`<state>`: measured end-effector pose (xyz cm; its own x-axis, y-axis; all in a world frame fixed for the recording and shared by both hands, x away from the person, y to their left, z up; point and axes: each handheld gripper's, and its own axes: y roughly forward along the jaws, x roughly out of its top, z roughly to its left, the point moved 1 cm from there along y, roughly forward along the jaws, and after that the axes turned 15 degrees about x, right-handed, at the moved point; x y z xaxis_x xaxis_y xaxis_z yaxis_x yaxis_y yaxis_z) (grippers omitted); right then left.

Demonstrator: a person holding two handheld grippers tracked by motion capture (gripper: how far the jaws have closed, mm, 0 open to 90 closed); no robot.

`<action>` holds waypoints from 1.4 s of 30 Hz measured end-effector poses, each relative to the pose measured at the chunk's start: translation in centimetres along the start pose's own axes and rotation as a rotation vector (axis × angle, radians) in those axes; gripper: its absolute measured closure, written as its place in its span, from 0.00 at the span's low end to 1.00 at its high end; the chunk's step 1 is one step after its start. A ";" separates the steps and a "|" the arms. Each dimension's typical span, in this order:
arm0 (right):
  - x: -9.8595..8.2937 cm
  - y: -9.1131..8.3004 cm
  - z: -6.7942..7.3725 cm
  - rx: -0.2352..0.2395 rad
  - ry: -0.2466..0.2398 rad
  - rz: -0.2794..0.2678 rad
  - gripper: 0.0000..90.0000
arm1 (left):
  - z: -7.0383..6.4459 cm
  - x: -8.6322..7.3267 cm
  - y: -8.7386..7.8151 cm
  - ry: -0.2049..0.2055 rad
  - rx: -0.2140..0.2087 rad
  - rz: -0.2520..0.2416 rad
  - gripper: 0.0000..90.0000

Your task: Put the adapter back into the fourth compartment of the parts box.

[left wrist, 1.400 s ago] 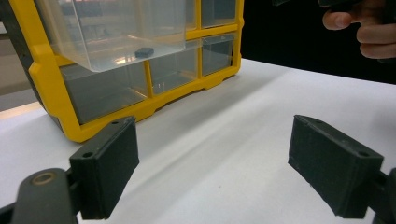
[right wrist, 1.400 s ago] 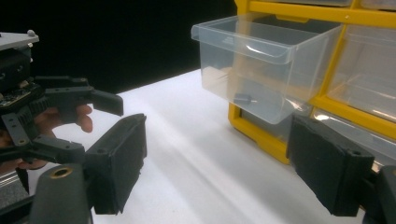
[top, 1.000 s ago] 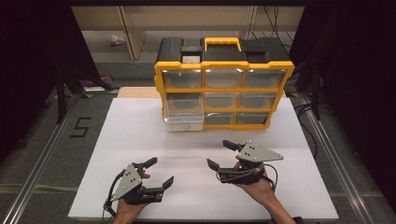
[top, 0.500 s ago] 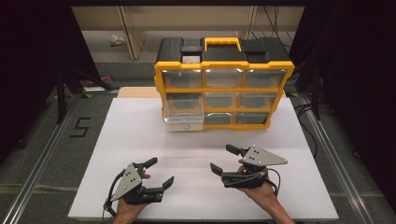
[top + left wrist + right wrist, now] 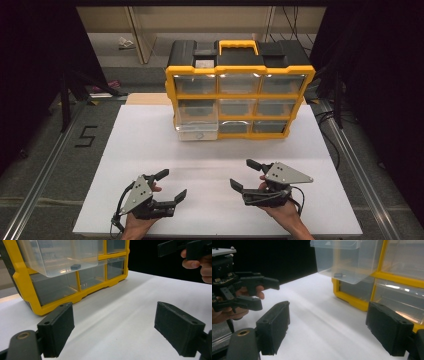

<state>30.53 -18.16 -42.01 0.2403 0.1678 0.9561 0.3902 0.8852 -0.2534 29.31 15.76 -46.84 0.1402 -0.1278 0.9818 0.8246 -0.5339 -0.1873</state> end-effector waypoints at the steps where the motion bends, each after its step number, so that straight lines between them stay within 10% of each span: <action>1: -0.1 0.0 0.0 -0.002 -0.001 0.002 0.22 | 0.0 0.0 0.0 0.001 -0.002 -0.005 0.17; 42: -2.7 -0.8 0.7 -0.021 0.014 -0.028 0.24 | 0.0 0.0 0.0 -0.017 -0.026 -0.001 0.17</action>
<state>28.98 -19.05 -44.25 0.2414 0.1365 0.9608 0.4159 0.8800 -0.2295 29.27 15.81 -46.87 0.1483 -0.1132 0.9824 0.8102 -0.5557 -0.1863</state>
